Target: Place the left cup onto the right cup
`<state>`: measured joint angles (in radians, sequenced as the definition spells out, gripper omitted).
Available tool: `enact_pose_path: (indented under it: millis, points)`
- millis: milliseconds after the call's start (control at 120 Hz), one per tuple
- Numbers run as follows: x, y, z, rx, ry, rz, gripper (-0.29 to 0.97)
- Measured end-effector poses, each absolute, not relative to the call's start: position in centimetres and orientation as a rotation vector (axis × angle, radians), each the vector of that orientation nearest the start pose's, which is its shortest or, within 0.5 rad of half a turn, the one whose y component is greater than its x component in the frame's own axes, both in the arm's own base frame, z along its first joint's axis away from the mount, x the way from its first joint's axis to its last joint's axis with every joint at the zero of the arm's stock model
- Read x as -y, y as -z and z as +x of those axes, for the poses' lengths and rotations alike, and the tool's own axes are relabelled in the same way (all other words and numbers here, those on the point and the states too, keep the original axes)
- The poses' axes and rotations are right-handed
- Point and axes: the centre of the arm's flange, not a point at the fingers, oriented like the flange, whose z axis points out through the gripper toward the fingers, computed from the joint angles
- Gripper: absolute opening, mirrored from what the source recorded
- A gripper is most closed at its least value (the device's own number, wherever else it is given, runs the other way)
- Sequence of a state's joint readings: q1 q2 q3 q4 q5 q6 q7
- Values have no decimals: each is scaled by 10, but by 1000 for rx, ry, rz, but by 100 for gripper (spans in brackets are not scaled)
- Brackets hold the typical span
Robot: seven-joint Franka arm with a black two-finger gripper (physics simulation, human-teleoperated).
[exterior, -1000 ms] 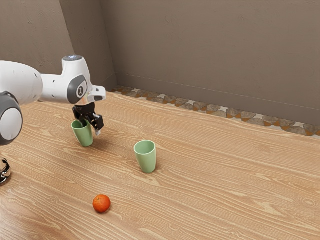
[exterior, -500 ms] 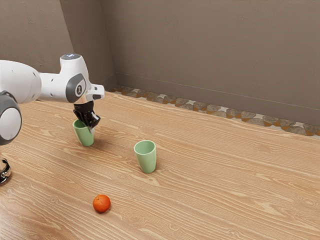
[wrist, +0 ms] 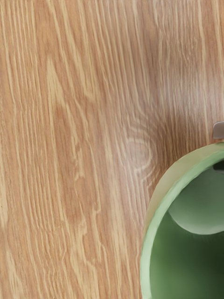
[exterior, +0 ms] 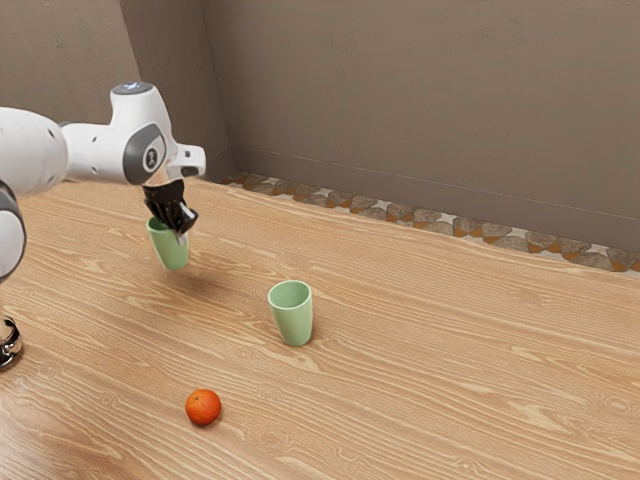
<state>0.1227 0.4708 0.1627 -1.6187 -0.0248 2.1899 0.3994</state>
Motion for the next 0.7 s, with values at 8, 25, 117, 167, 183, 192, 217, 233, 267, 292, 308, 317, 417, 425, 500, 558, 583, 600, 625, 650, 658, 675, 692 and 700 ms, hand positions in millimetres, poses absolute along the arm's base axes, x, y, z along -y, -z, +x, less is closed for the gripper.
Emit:
enact_pose_path:
  millis: [8, 25, 117, 167, 183, 192, 217, 233, 267, 292, 308, 317, 417, 425, 500, 558, 583, 600, 625, 650, 658, 675, 692, 700]
  points:
    - [-178, -366, 666, -188, 130, -3049, -10]
    - [-176, -369, 666, -193, 136, -3049, -10]
    - [-155, -394, 668, -241, 170, -3042, -10]
    - [-136, -406, 670, -287, 184, -3034, -10]
    - [-129, -411, 670, -302, 190, -3032, -10]
    - [-125, -413, 671, -310, 193, -3031, -10]
    - [-114, -420, 671, -333, 202, -3026, -10]
    - [-107, -425, 671, -350, 208, -3022, -10]
    - [-92, -434, 671, -381, 216, -3014, -10]
    - [-82, -440, 671, -398, 222, -3008, -10]
    - [-76, -443, 671, -408, 225, -3005, -10]
    - [-73, -446, 670, -412, 227, -3004, -10]
    - [-34, -471, 665, -469, 243, -2983, -10]
    - [-30, -472, 665, -473, 243, -2982, -10]
    - [-5, -478, 662, -497, 235, -2979, -10]
    - [14, -482, 660, -513, 230, -2975, -10]
    - [21, -483, 659, -515, 228, -2975, -10]
    - [25, -483, 658, -515, 225, -2975, -10]
    - [30, -483, 657, -514, 222, -2977, -10]
    - [36, -482, 657, -512, 217, -2979, -10]
    - [38, -481, 657, -511, 216, -2980, -10]
    - [41, -480, 656, -510, 213, -2982, -10]
    - [45, -480, 656, -508, 210, -2984, -10]
    - [46, -479, 656, -506, 207, -2986, -10]
